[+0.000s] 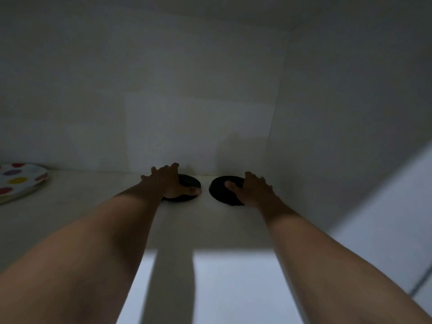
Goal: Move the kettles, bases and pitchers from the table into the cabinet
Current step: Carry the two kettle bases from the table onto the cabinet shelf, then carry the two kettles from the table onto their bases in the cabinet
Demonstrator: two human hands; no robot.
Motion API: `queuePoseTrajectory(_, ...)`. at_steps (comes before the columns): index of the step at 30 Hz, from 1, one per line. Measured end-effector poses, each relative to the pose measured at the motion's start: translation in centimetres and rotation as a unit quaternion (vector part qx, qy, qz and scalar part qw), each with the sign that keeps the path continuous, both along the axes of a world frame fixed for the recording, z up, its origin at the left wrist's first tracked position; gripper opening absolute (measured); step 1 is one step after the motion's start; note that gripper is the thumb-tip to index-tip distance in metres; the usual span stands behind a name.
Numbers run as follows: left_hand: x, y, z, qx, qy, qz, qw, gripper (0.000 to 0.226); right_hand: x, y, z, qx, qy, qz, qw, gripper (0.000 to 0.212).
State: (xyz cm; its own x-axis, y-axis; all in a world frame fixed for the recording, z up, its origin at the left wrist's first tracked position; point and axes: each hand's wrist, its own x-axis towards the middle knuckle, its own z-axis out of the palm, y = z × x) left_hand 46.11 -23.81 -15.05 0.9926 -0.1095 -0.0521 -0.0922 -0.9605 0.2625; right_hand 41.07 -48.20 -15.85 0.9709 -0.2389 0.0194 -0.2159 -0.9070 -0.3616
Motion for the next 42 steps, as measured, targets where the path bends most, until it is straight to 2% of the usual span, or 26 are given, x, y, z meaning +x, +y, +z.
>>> queuePoseTrajectory(6,-7.6,1.1,3.5,0.009,-0.075,-0.039,0.996,0.113,-6.8,1.0,4.4,-0.04,-0.023,0.025,0.999,0.09)
queuePoseTrajectory(10,-13.7,2.4,5.3,-0.005,-0.096,-0.051,0.994,0.095,-12.9,2.2,7.2,-0.071,-0.026,0.023,0.997,0.088)
queuePoseTrajectory(15,-22.2,5.7,7.8,-0.003,-0.131,-0.044,0.99,0.089,-21.3,5.0,10.7,-0.082,-0.068,0.042,0.993,0.08)
queuePoseTrajectory(23,-35.2,11.8,9.8,-0.021,-0.139,-0.005,0.99,0.085,-30.1,12.2,13.6,-0.063,-0.093,0.113,0.987,0.084)
queuePoseTrajectory(29,-44.7,18.6,9.4,0.006,-0.183,0.088,0.979,0.076,-35.7,19.2,14.0,-0.058,-0.13,0.226,0.964,0.079)
queuePoseTrajectory(33,-51.3,22.6,8.8,0.076,-0.221,0.167,0.958,0.073,-39.4,24.0,13.7,-0.051,-0.135,0.295,0.944,0.083)
queuePoseTrajectory(36,-57.1,25.7,8.3,0.124,-0.215,0.226,0.942,0.07,-42.2,28.4,13.2,-0.055,-0.141,0.35,0.924,0.084)
queuePoseTrajectory(42,-67.0,32.0,7.2,0.144,-0.184,0.347,0.908,0.074,-47.3,37.9,11.9,-0.044,-0.144,0.438,0.886,0.086)
